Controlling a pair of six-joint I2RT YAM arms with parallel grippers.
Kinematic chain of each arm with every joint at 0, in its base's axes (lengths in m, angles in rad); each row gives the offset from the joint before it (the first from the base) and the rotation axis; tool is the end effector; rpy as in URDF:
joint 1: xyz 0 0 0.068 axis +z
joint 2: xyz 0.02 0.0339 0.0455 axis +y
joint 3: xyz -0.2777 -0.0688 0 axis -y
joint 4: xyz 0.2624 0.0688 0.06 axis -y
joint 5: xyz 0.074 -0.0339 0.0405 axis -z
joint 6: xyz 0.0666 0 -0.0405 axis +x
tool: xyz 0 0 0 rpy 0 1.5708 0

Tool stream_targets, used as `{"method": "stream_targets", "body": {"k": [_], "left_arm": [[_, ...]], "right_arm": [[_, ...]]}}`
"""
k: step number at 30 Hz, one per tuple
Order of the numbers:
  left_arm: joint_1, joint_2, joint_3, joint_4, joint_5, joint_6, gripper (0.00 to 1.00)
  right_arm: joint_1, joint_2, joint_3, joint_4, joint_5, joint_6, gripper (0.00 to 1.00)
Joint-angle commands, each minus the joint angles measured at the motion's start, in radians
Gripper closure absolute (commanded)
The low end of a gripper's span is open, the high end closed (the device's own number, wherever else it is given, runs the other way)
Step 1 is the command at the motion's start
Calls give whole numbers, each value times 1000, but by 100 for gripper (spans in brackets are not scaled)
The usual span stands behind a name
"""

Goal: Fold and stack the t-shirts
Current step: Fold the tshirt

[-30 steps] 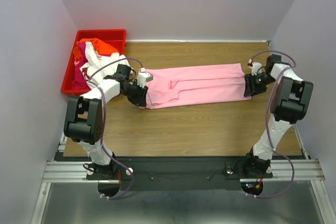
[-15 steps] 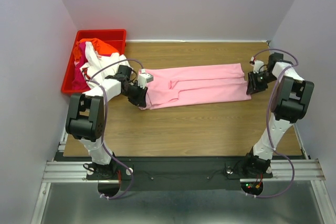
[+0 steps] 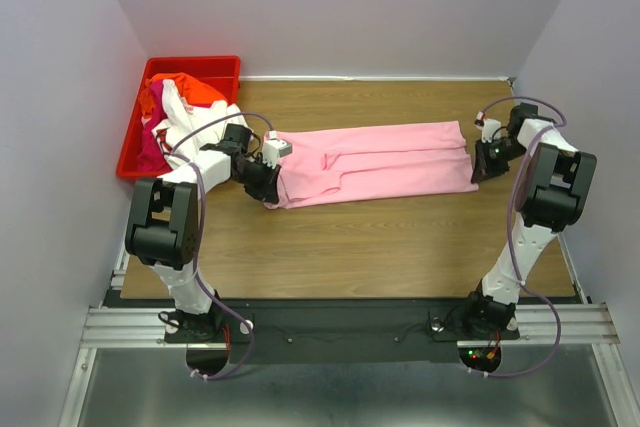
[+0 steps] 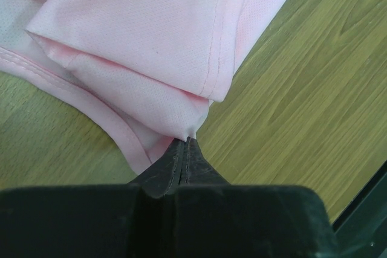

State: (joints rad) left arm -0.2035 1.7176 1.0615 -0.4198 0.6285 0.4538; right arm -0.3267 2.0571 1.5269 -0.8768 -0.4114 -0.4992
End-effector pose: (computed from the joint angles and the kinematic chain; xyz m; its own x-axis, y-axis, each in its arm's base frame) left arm 0.3504 -0.1123 0.1632 -0.5831 0.4824 -0.6537 0.7706 0.5833 -0.2568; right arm 0.4144 -0.1123 0.1448 -0.9316 -0.1476 -0.3320 -0.2433 0.9321 0.2683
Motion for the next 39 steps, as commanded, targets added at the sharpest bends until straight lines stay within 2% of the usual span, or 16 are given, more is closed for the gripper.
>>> {"method": "stream_targets", "body": {"k": [1,8,19,21,22,24,25,26,32,39], "left_arm": [[-2,-42,31,-23,17,25,100],[7,-124,-31,-100,-73,123,100],[6,-44,-121,-120,-165,223,100],[6,-52,-135,-122,-171,227,100],[6,-73,-133,-128,-167,239,85],[6,-110,-124,-151,-145,249,70],[6,-153,-106,-160,-124,253,60],[6,-171,-94,-180,-115,255,58],[-16,-237,-8,-240,-59,234,56],[-66,-207,11,-122,-1,111,56]], "right_arm": [[-18,-32,50,-24,5,-10,99],[-57,-94,-7,-33,57,-70,99],[-55,-98,-191,-34,89,-160,99],[-55,-106,-200,-40,103,-179,95],[-57,-118,-205,-47,106,-183,82],[-57,-138,-203,-59,102,-191,68],[-55,-162,-200,-66,97,-193,57],[-55,-175,-185,-85,80,-194,54],[-55,-248,-108,-142,11,-190,50],[-15,-255,25,-149,-156,-85,58]]}}
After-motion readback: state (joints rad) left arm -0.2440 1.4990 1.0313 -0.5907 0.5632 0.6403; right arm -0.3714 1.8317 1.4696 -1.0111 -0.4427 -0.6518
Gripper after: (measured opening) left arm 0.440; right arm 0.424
